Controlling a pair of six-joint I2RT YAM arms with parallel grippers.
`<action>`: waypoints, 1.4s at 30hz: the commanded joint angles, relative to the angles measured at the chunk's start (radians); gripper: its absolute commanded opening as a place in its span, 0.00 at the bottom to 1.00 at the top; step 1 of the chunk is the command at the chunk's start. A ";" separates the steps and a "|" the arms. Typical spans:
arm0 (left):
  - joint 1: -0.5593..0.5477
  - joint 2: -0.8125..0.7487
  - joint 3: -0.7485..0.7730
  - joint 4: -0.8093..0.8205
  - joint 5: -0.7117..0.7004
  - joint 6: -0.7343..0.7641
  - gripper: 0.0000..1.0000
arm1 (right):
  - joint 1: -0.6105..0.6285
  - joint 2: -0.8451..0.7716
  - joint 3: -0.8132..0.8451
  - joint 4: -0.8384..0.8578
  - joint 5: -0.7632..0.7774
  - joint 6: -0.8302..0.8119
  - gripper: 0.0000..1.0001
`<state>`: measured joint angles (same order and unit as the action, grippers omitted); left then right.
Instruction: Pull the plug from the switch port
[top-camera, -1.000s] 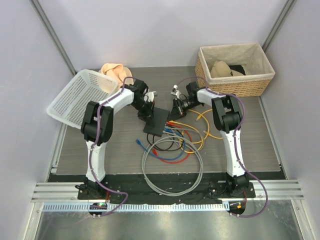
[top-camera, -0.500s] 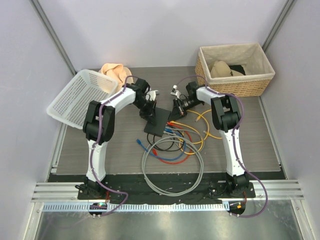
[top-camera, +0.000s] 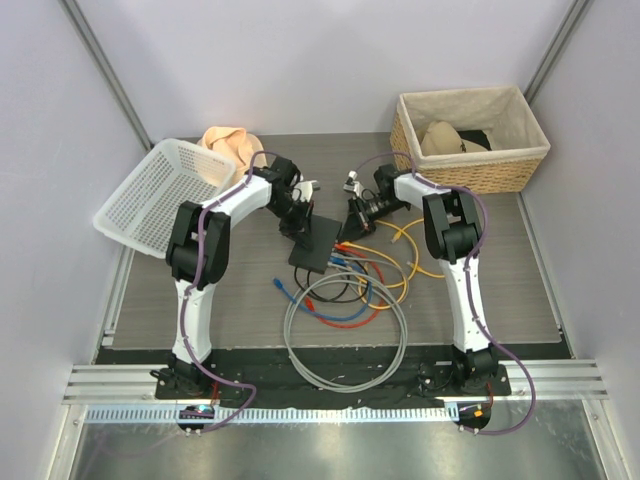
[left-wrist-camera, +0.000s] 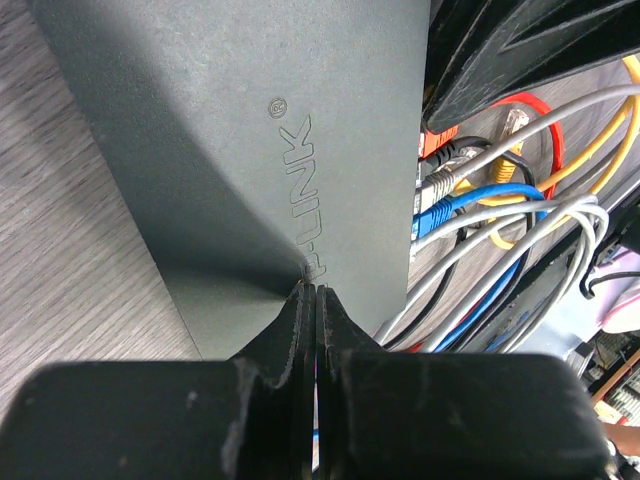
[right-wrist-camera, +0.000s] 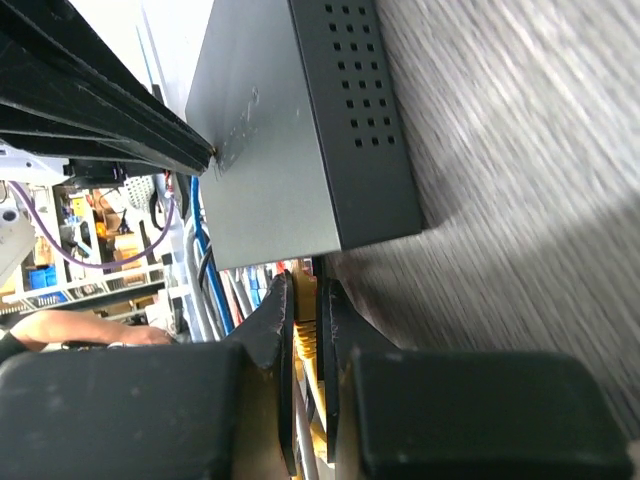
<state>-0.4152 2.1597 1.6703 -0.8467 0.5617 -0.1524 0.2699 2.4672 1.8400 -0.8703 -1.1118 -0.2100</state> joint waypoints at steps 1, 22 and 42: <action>-0.010 0.083 -0.050 0.003 -0.181 0.066 0.00 | -0.026 0.035 -0.012 -0.137 0.154 -0.136 0.01; -0.007 0.084 -0.023 -0.008 -0.145 0.059 0.00 | -0.225 -0.365 0.090 -0.216 0.372 -0.354 0.01; -0.008 0.089 -0.020 0.004 -0.131 0.054 0.00 | -0.172 -0.617 -0.258 0.056 0.765 -0.597 0.83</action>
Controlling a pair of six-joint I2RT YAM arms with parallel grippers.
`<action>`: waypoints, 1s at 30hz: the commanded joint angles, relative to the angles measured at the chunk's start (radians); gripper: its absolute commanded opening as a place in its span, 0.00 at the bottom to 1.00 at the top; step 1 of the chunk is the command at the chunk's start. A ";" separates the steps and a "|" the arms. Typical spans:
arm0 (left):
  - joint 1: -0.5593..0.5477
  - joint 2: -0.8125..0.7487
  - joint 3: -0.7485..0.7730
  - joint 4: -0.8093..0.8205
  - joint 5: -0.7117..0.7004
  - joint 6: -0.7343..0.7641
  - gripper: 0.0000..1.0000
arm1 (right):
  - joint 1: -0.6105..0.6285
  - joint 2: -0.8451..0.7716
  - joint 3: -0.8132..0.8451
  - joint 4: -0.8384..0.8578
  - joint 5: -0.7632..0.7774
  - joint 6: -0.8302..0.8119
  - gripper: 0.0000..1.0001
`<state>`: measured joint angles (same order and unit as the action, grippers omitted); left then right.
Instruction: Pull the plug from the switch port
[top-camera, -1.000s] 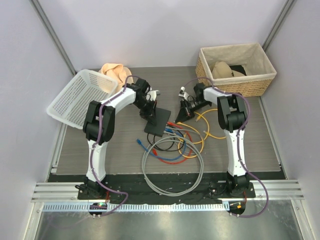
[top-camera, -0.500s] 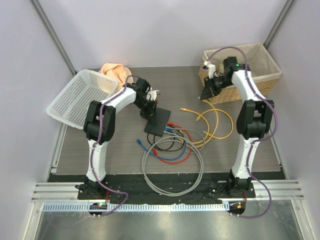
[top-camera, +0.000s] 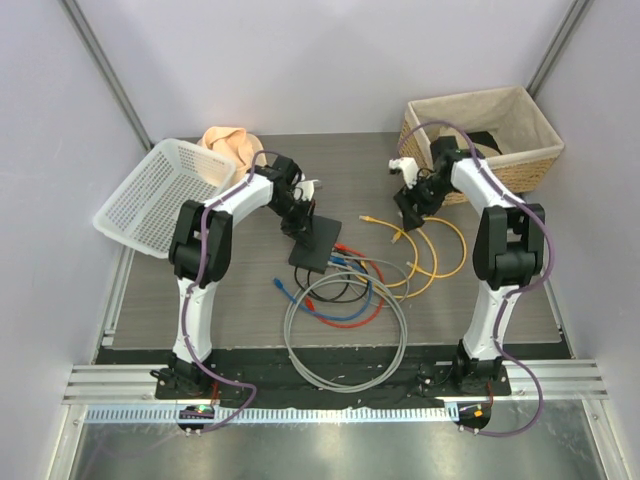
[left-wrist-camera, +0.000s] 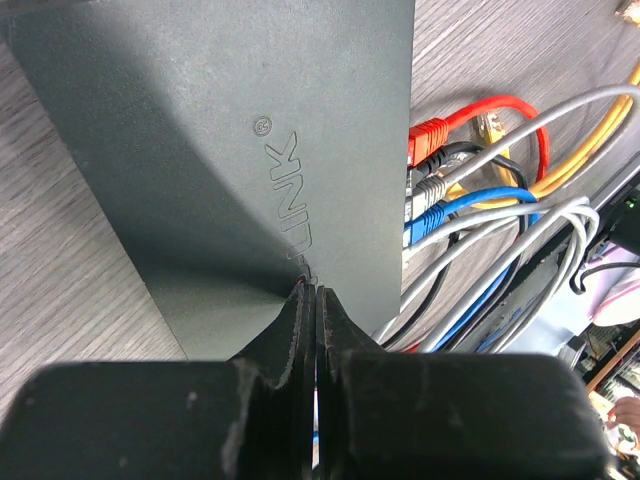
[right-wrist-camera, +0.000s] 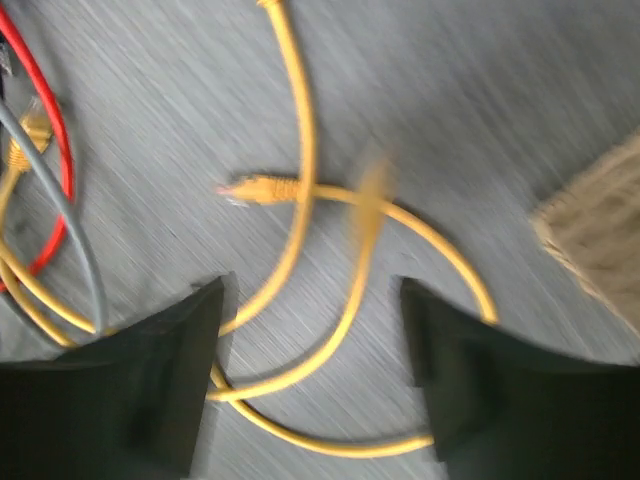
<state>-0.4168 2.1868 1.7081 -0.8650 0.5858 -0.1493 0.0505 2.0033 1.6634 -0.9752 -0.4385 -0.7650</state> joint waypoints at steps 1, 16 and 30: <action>-0.005 0.062 -0.059 0.024 -0.155 0.050 0.00 | 0.052 -0.167 -0.109 0.180 0.084 -0.030 0.99; -0.005 0.031 -0.067 0.012 -0.172 0.076 0.00 | 0.198 0.061 0.110 0.214 -0.451 0.463 0.94; 0.027 -0.159 -0.109 0.004 -0.205 0.103 0.00 | 0.250 0.291 0.093 0.369 -0.382 0.727 0.24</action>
<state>-0.4145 2.1036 1.6390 -0.8440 0.4698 -0.0933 0.2874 2.2684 1.7061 -0.6556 -0.8452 -0.0956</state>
